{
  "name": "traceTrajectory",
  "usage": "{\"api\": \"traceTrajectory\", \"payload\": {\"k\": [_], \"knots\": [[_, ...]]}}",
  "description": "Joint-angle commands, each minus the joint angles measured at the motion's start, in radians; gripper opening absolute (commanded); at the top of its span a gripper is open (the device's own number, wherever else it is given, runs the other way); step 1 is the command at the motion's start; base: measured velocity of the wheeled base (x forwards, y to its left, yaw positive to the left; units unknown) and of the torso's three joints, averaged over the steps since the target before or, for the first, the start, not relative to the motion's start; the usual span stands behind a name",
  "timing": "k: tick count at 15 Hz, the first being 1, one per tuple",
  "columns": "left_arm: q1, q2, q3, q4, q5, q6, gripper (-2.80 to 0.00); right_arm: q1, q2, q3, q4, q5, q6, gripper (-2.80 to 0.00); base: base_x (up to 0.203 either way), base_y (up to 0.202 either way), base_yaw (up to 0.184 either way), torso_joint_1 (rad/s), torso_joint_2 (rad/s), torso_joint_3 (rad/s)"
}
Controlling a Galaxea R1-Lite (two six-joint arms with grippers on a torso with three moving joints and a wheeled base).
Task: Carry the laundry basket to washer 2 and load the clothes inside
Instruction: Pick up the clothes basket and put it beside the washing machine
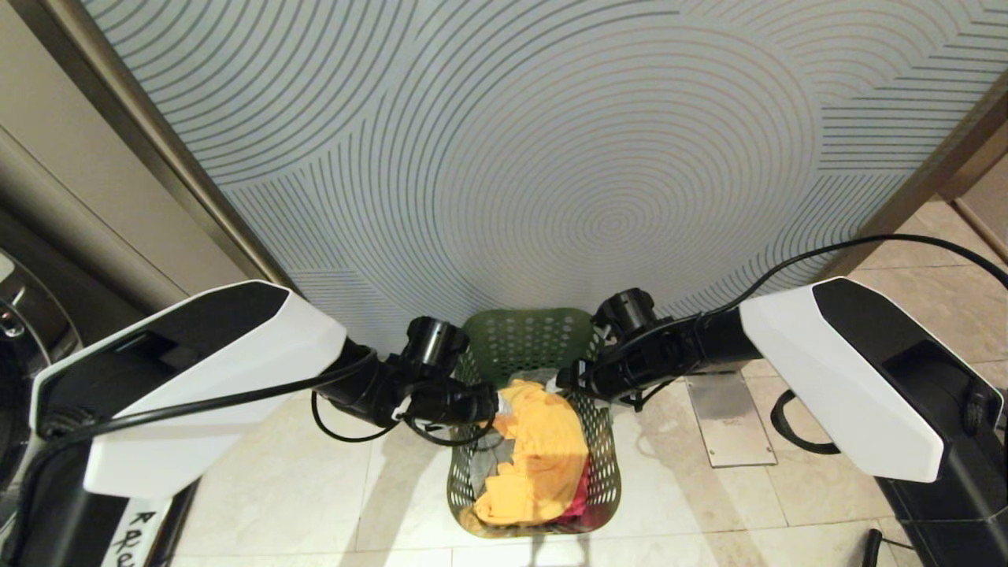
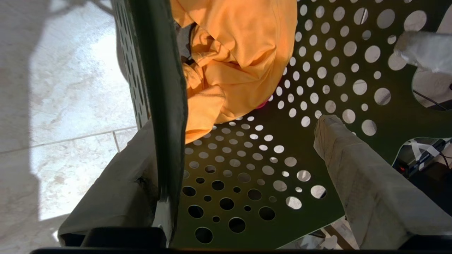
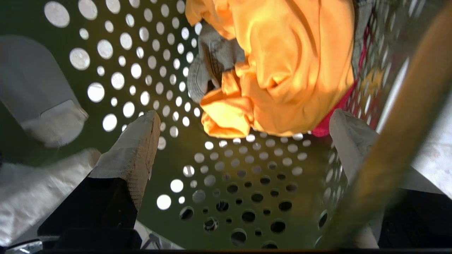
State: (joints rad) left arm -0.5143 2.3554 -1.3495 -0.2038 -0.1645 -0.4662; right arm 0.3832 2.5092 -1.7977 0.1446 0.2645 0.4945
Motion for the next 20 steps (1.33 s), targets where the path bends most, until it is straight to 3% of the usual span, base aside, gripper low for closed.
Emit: {"api": "traceTrajectory", "payload": {"k": [1,16,17,20], "knots": [[-0.007,0.016,-0.011,0.000,-0.004,-0.005,0.00,0.000,0.023,0.000,-0.012,0.001,0.003,0.00,0.000,0.000,0.000,0.000,0.00,0.000],[-0.030,0.004,-0.020,0.066,-0.001,-0.006,0.00,-0.003,0.031,-0.002,-0.059,-0.005,-0.004,0.00,0.000,0.000,0.000,0.000,0.00,0.000],[-0.032,0.005,-0.023,0.066,-0.001,-0.006,0.00,-0.003,0.033,0.000,-0.059,-0.007,-0.005,-2.80,0.000,0.000,0.000,0.000,0.00,0.000],[-0.041,-0.002,-0.028,0.094,-0.001,-0.006,0.00,-0.007,0.033,-0.003,-0.060,-0.014,-0.004,-2.80,0.000,0.000,0.000,0.000,0.00,0.000]]}}
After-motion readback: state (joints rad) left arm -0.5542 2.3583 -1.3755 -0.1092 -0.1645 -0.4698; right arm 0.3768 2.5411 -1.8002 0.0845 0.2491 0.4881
